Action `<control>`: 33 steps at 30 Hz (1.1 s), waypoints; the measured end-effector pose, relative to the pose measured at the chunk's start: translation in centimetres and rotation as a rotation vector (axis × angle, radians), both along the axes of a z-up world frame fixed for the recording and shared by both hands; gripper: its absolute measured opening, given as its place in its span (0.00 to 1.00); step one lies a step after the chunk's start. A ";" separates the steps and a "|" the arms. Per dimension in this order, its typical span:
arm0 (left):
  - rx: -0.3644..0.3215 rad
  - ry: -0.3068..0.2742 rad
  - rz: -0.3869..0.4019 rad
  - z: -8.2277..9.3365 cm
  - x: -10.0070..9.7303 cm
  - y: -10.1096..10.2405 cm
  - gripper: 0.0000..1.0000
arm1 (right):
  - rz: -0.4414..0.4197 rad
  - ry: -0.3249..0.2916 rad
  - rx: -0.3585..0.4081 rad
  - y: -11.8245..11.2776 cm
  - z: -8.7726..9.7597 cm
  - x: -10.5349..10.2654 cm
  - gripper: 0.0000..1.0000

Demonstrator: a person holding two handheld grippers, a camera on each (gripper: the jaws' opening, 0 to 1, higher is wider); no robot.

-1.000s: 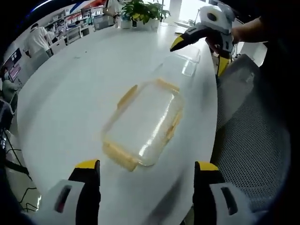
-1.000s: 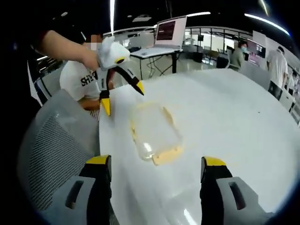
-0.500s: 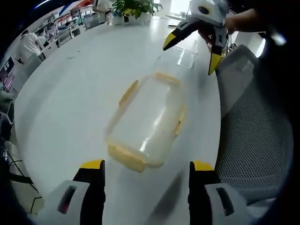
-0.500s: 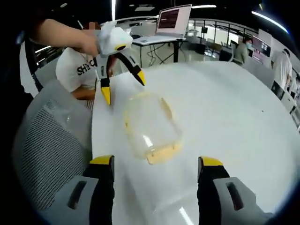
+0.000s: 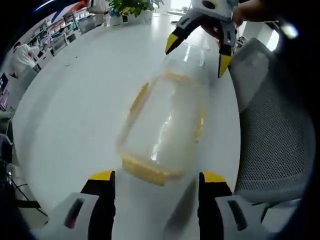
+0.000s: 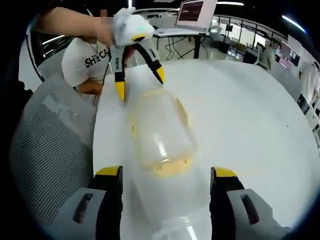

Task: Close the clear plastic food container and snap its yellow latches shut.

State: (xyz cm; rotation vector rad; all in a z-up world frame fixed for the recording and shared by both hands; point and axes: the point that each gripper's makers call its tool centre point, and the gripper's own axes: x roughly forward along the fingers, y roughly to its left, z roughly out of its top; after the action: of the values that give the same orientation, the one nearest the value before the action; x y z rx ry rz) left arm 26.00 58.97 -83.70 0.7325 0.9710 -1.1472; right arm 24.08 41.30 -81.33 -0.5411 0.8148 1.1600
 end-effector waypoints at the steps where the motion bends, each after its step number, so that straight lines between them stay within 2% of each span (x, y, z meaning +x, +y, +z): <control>1: 0.008 0.001 -0.010 -0.1 0.0 0.1 0.63 | 0.004 0.001 -0.007 0.0 -0.1 0.1 0.67; 6: 0.013 0.021 -0.028 -0.4 0.1 0.2 0.62 | 0.024 0.004 -0.026 0.2 -0.3 0.4 0.67; 8: 0.020 0.017 -0.040 -0.5 0.2 0.3 0.61 | 0.030 0.013 -0.023 0.4 -0.4 0.4 0.67; 13: 0.023 0.011 -0.071 -0.5 0.3 0.0 0.55 | 0.086 0.006 -0.077 0.4 -1.2 0.3 0.63; 19: 0.047 0.005 -0.097 -1.0 0.4 0.3 0.55 | 0.097 0.015 -0.095 0.5 -1.7 0.2 0.61; 22: 0.046 0.003 -0.104 -1.0 0.5 0.3 0.54 | 0.102 0.007 -0.135 0.3 -2.3 0.4 0.57; 25: 0.042 -0.003 -0.122 -1.0 0.5 0.1 0.53 | 0.095 0.017 -0.113 0.8 -2.1 0.4 0.57; 33: 0.052 -0.017 -0.161 -1.1 1.1 0.0 0.46 | 0.133 0.021 -0.160 0.9 -2.9 0.4 0.53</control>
State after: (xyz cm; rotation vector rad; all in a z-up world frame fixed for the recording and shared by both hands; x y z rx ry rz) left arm 27.14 58.98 -84.80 0.8728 0.9438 -1.2572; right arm 24.46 42.23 -84.20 -0.7253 0.9052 1.2303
